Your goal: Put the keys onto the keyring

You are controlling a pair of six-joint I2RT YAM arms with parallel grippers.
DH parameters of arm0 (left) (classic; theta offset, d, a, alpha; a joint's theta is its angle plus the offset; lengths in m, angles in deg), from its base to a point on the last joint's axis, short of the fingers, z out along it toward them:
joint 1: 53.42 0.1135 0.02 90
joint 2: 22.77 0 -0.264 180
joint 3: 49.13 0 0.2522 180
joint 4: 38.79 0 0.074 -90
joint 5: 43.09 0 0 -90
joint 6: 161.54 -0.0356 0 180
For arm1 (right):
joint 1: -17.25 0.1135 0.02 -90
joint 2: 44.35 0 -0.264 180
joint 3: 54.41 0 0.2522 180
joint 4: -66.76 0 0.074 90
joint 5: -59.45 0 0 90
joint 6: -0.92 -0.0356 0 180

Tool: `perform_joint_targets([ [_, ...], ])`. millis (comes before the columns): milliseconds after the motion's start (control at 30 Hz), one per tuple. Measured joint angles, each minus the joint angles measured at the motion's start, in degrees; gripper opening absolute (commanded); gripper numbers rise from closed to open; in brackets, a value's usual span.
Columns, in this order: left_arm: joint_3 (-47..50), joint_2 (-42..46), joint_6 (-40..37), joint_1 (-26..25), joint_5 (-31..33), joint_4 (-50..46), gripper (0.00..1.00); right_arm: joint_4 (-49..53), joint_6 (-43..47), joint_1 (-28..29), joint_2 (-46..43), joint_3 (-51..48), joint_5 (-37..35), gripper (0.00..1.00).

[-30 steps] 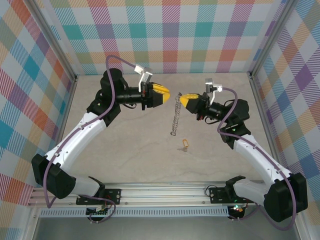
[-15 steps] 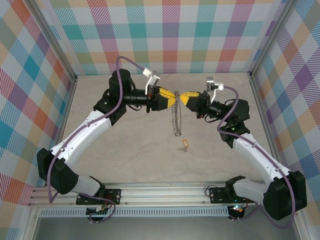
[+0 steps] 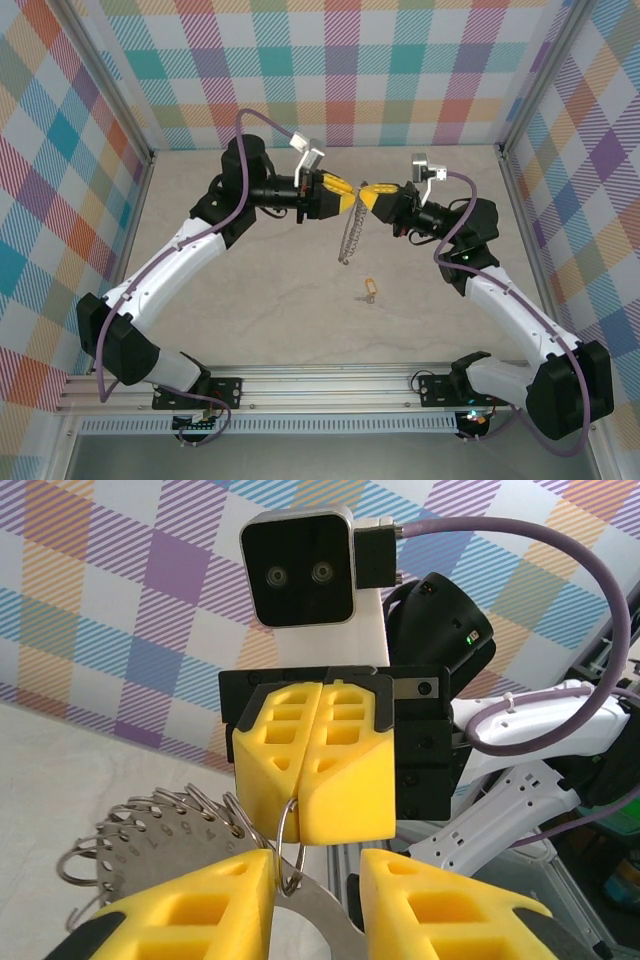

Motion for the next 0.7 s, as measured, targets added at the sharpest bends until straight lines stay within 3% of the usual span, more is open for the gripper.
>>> perform_joint_targets([
  [500,-0.92,-1.18,-0.20,-0.28,0.02,0.04,0.13,-0.50,-0.35,0.28,0.46,0.20,0.44,0.00],
  [700,-0.98,-1.33,-0.17,-0.26,0.11,0.02,0.01,-2.05,-0.76,0.26,1.29,0.22,0.55,0.00],
])
